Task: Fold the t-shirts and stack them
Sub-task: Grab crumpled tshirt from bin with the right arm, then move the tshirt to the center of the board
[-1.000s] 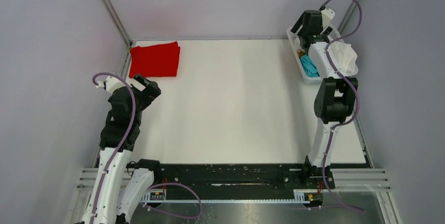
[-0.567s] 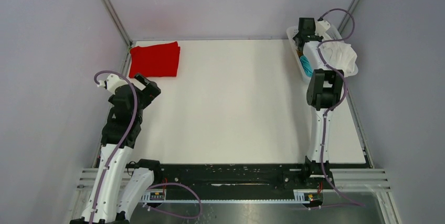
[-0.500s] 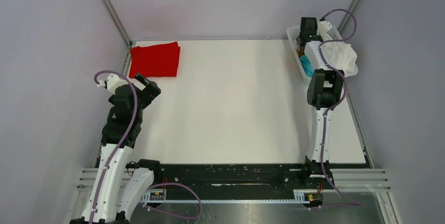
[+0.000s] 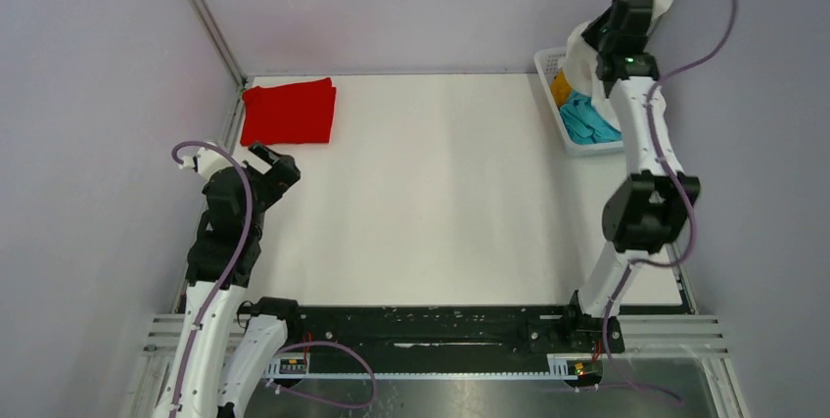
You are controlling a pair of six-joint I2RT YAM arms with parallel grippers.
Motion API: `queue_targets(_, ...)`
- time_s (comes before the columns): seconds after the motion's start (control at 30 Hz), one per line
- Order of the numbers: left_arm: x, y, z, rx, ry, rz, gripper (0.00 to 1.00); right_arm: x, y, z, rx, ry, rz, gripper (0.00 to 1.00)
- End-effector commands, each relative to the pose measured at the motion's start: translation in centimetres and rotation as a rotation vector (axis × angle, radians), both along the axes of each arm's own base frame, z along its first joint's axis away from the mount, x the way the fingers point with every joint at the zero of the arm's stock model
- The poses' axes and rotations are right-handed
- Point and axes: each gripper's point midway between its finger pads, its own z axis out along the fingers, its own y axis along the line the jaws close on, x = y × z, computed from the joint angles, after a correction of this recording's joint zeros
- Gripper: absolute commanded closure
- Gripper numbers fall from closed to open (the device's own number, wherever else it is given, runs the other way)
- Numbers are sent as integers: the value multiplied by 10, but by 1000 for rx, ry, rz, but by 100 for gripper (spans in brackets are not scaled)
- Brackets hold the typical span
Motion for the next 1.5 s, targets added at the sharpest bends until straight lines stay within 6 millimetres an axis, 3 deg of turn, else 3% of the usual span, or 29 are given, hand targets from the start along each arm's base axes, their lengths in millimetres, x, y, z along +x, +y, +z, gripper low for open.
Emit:
queue_targets(0.0, 0, -16, 10, -43, -66, -82, 1, -74, 60, 197, -19, -460, 323, 100)
queue_targets(0.13, -4, -25, 11, -68, -82, -130, 1, -145, 127, 265, 64, -620, 660, 100)
queue_targets(0.3, -8, -37, 10, -104, -85, -190, 1, -243, 214, 311, 98, -715, 998, 100)
queue_targets(0.5, -13, -47, 10, -141, -85, -233, 1, -322, 284, 328, 211, -743, 1305, 100)
queue_targets(0.63, -17, -44, 9, -139, -66, -218, 1, -346, 308, 325, 279, -746, 1452, 100)
queue_targets(0.73, -19, -42, 5, -144, -43, -202, 1, -335, 310, 286, 279, -656, 1426, 100)
queue_targets(0.8, -18, -44, 3, -156, -34, -203, 1, -317, 300, 240, 207, -572, 1307, 95)
queue_targets(0.9, -16, -49, -3, -179, -9, -220, 1, -277, 262, 121, 101, -309, 1025, 86)
queue_targets(0.93, -15, -51, -6, -189, 5, -229, 1, -263, 240, 58, 88, -176, 890, 82)
queue_targets(0.97, -14, -54, -10, -199, 22, -239, 1, -257, 220, 14, 88, -81, 786, 80)
queue_targets(1.0, -12, -56, -15, -204, 41, -247, 1, -253, 198, -27, 108, 14, 681, 74)
queue_targets(1.03, -11, -62, -21, -215, 67, -274, 1, -253, 174, -65, 131, 115, 576, 62)
queue_targets(1.1, -9, -69, -35, -228, 121, -307, 1, -261, 132, -119, 164, 292, 415, 43)
queue_targets(1.17, -9, -75, -52, -250, 178, -333, 1, -272, 104, -143, 110, 399, 300, 29)
queue_targets(1.2, -8, -78, -60, -259, 202, -343, 1, -276, 98, -146, 83, 413, 281, 9)
queue_targets(1.23, -9, -81, -69, -266, 224, -355, 1, -278, 94, -146, 68, 413, 268, 1)
queue_targets(1.47, -23, -113, -116, -252, 351, -483, 1, -296, 100, -141, 44, 359, 345, 1)
